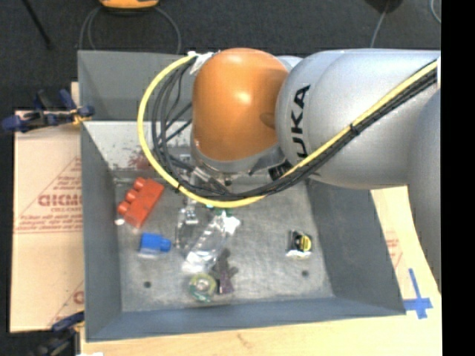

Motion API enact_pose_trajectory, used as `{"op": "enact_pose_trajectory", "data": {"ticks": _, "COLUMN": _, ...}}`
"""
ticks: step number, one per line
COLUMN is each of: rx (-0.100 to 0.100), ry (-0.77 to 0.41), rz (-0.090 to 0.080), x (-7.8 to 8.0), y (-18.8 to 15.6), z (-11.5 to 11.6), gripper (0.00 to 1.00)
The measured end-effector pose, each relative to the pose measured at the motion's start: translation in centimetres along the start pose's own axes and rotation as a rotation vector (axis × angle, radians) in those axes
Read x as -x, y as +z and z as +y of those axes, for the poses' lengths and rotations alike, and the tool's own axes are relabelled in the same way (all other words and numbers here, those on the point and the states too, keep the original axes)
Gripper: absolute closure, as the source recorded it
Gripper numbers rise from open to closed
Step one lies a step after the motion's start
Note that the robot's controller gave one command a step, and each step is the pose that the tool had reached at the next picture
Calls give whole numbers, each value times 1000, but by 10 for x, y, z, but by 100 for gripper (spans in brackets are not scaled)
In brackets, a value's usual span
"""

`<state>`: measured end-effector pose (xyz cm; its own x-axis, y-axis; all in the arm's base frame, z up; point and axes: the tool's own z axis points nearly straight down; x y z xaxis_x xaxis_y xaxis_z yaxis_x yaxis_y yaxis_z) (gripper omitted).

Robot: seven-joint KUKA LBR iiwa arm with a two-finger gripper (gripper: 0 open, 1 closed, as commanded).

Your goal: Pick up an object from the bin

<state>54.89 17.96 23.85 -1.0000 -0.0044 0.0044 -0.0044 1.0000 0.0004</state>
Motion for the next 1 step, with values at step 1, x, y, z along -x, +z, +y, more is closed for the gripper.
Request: {"op": "enact_pose_trajectory", "data": {"ticks": 1, "rx": -1, "ry": -43, "rz": 1, "x": -10, "y": 150, "z": 11, "gripper": 0}}
